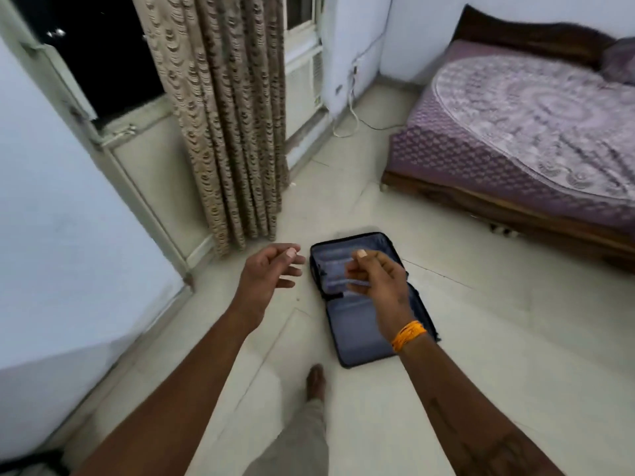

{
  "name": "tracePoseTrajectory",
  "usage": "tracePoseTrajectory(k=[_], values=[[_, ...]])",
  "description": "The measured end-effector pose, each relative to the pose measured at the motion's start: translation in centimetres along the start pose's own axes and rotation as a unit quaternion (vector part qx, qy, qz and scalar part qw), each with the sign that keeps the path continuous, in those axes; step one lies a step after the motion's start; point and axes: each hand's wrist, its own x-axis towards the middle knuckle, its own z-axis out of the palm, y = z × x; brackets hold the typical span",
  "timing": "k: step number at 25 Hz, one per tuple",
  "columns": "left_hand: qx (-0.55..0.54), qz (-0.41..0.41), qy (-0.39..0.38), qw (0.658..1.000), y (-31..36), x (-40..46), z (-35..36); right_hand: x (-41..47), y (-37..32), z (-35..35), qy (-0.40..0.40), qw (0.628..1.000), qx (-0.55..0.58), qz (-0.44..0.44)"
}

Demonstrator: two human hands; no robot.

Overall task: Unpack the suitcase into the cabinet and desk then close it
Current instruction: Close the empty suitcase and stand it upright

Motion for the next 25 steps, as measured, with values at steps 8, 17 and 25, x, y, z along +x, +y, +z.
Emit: tracePoseTrajectory(k=[8, 17, 25], values=[[-0.014, -0.068, -0.030, 0.997, -2.3, 18.0, 11.1, 19.0, -2.1, -8.5, 0.056, 0.997, -0.031, 0.040], [0.026, -0.160, 0.041, 0.986, -9.3, 31.4, 20.7, 37.4, -0.1, -18.0, 0.025, 0.992, -0.069, 0.101], [0.099, -0.174, 0.167, 0.965, -26.2, 44.0, 27.9, 56.5, 15.7, -24.7, -0.019, 0.977, -0.173, 0.124]])
